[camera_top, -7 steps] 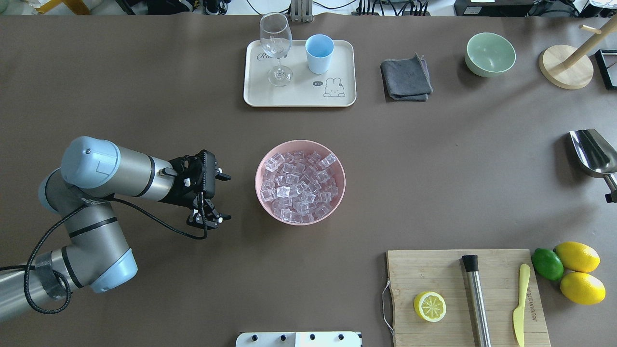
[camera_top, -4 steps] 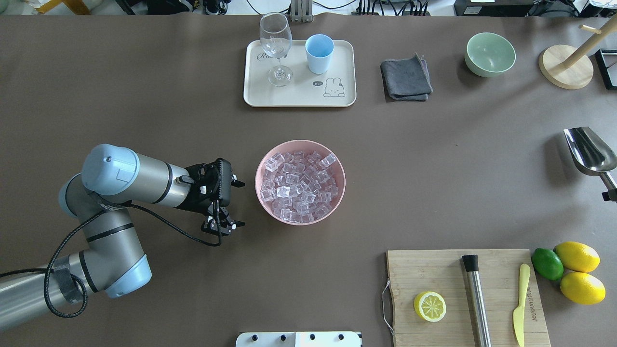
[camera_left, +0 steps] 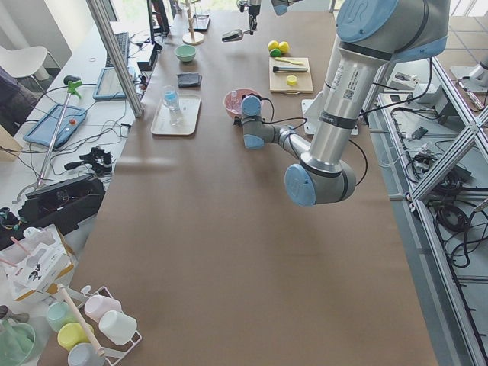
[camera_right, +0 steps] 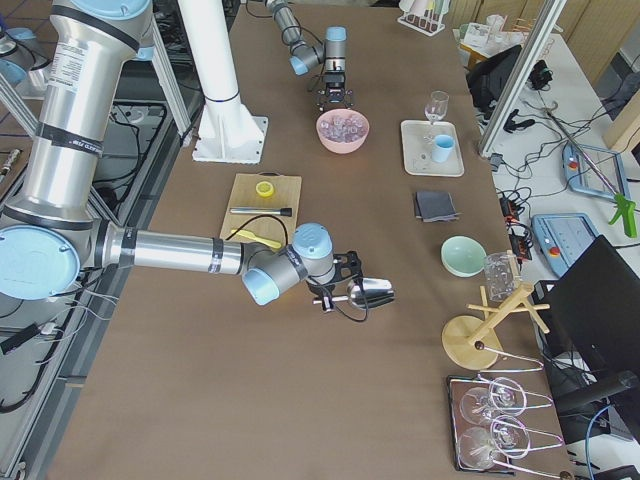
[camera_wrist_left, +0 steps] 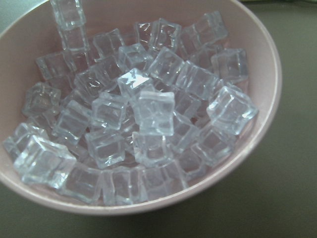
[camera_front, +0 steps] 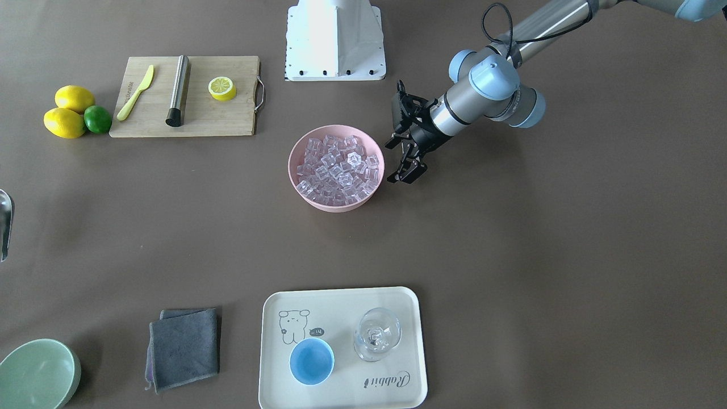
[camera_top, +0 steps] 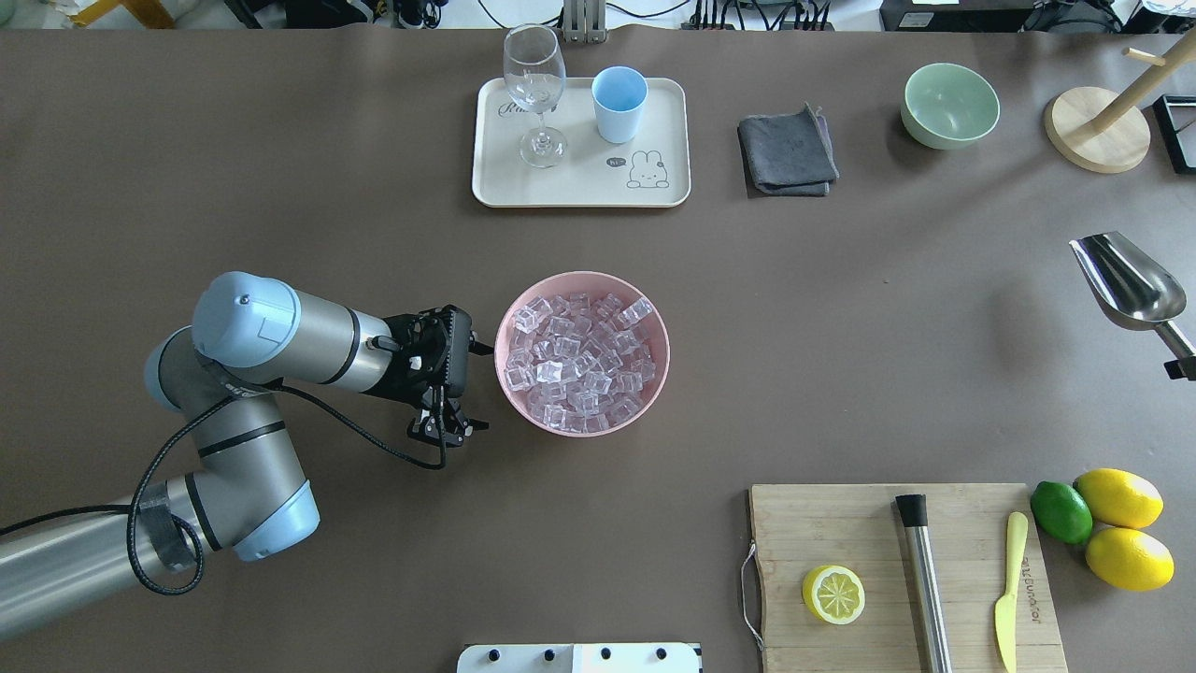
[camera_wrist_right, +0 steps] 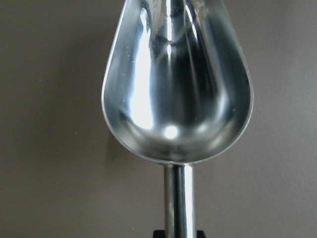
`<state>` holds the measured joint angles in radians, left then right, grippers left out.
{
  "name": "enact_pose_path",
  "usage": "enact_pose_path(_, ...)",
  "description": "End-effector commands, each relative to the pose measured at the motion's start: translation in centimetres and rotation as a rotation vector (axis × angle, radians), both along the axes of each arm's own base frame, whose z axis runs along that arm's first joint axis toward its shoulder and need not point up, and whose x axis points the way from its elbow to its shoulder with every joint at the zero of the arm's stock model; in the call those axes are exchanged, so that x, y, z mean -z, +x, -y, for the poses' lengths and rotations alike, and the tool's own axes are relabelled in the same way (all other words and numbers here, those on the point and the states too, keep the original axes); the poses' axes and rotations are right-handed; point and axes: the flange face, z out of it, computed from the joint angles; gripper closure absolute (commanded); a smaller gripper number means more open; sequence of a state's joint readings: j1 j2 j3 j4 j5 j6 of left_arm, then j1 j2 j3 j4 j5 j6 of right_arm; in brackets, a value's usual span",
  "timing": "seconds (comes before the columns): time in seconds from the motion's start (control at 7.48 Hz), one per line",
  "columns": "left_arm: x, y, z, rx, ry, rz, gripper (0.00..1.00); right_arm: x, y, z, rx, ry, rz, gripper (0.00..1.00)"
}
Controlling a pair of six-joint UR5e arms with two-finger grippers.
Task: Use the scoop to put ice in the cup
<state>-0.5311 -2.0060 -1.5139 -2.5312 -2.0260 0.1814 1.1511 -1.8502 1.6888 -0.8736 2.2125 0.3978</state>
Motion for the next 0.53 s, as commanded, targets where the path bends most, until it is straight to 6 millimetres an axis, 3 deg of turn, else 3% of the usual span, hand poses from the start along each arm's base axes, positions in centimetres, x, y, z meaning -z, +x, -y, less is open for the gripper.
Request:
enact_pose_path(0.0,0.0,0.0,4.6,-0.035,-0.047,0.025,0.02,2.9,1.0,0.7,0.042,0.043,-0.014,1.0)
enact_pose_path(0.4,0.4,0.4,4.5,-0.031,-0.139,0.011,0.02,5.0,2.3,1.6,0.068,0.095,0.003,1.0)
